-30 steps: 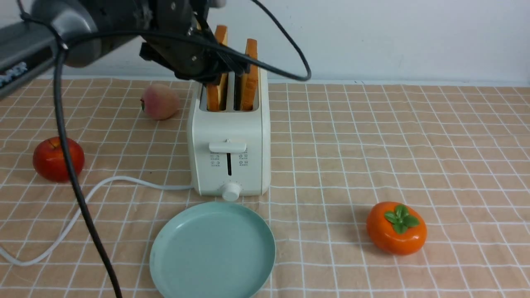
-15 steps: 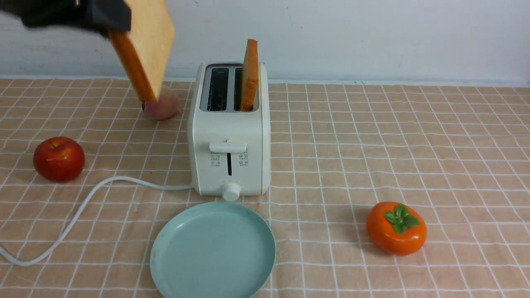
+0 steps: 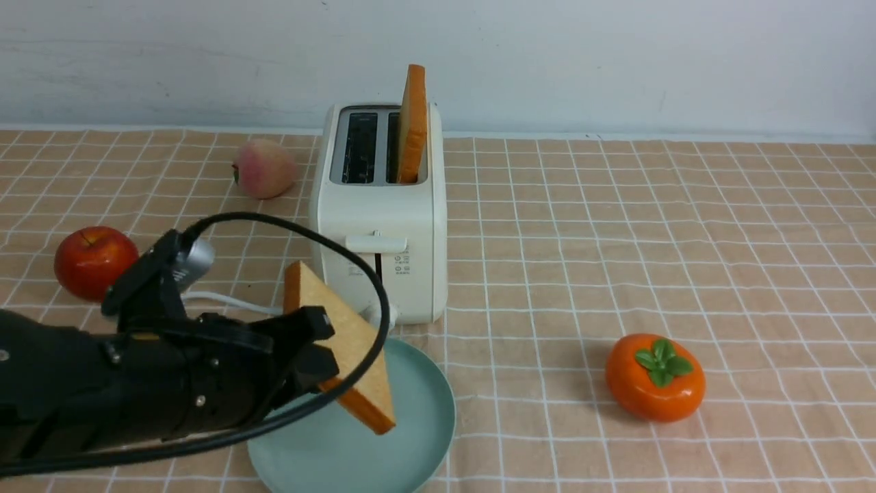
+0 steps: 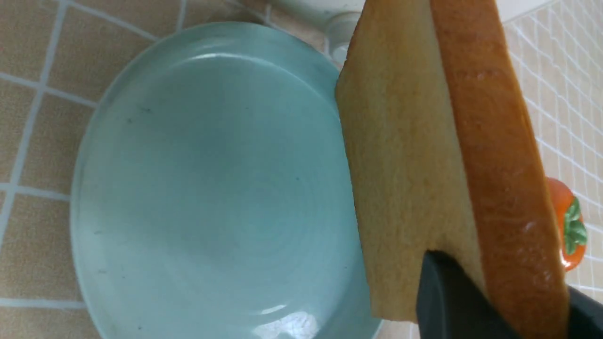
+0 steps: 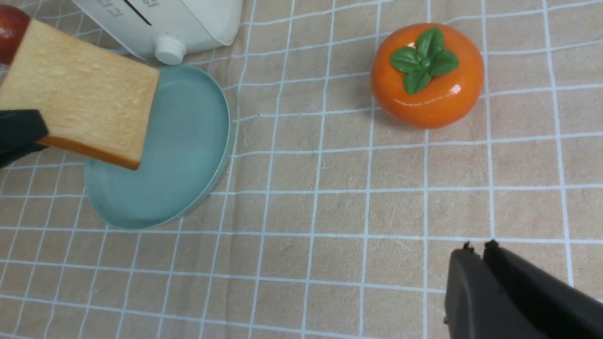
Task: Take toasted bread from bread machine on light coffee tablecloth place on plate.
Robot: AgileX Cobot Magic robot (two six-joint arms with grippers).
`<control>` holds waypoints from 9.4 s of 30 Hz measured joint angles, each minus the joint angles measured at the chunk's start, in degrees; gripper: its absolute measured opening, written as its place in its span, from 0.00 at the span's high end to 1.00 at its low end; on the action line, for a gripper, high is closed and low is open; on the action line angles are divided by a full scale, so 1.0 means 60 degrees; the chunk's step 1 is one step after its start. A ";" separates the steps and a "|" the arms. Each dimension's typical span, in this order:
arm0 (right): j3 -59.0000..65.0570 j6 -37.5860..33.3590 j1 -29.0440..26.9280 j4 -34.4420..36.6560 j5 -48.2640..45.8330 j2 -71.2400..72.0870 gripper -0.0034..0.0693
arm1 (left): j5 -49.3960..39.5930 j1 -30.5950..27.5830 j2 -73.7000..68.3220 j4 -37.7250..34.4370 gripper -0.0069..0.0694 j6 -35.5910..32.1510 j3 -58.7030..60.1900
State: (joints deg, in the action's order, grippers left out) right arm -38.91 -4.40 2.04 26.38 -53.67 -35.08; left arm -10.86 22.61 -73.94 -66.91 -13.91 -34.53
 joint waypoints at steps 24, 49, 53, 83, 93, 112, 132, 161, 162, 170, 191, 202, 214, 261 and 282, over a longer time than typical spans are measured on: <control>-0.2345 -0.0010 0.0000 0.0419 -0.1305 -0.1294 0.87 | -0.2409 -0.0685 0.0126 0.4151 0.82 0.1542 -0.0027; -0.5465 -0.2260 0.0000 0.1945 -0.1373 -0.4724 0.87 | -0.2920 -0.0790 0.2189 0.5703 0.84 0.3849 -0.0027; -0.5493 -0.2260 0.0000 0.1896 -0.1425 -0.4560 0.87 | -0.2723 -0.0590 0.1742 0.4346 0.84 0.2478 -0.0027; -0.5495 -0.2260 0.0000 0.1806 -0.2033 -0.4549 0.85 | -0.1374 -0.0572 0.1804 0.7510 0.84 0.5584 0.1006; -0.5495 -0.2260 0.0000 0.1815 -0.2040 -0.4549 0.84 | -0.1710 -0.0580 0.0992 0.8061 0.81 0.5814 0.0997; -0.5495 -0.2260 0.0000 0.2042 -0.2110 -0.4549 0.82 | -0.6419 -0.0580 0.0912 1.4464 0.79 0.9694 -0.1500; -0.5495 -0.2538 0.0000 0.2097 -0.2031 -0.4549 0.82 | -0.2966 -0.2155 -0.3102 1.1324 0.93 0.7797 -0.1554; -1.2495 -0.0271 0.3959 -0.0207 0.0036 -1.1861 0.56 | -0.5439 -0.1342 0.6597 1.1152 0.93 0.7160 -0.1046; -1.2607 -0.0221 0.3972 -0.0307 0.0036 -1.1969 0.55 | -0.5478 -0.1342 0.6823 1.1152 0.93 0.7160 -0.0981; -1.6290 0.1093 0.4060 -0.0805 0.0261 -1.5655 0.08 | -0.5759 -0.1342 0.8905 1.1327 0.93 0.7170 -0.0332; -1.7334 0.0834 0.4093 -0.2769 -0.2878 -1.1596 0.80 | -0.5287 -0.1342 0.9220 1.1385 0.93 0.7178 -0.0324; -1.2785 0.0479 0.4086 -0.1239 -0.3159 -0.8669 0.80 | -0.5292 -0.1342 0.9223 1.2006 0.93 0.7186 -0.0324; -0.6161 -0.4154 0.4377 0.5710 -0.0295 -1.0607 0.80 | -0.5320 -0.1342 0.9223 1.2009 0.93 0.7186 -0.0324; -0.5260 -0.0897 -0.0189 -0.1265 -0.0352 -0.2706 0.96 | -0.3782 -0.1342 0.9185 1.2046 0.93 0.7735 0.0396; 0.4019 -0.1274 -0.0189 -0.1271 1.0416 0.4277 0.94 | -0.2743 -0.1342 0.9175 1.1898 0.93 0.8299 0.1004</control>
State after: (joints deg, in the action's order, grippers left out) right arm -14.80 -12.05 0.90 18.76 8.83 -9.43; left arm -27.31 14.56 -18.89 4.48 35.89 -28.50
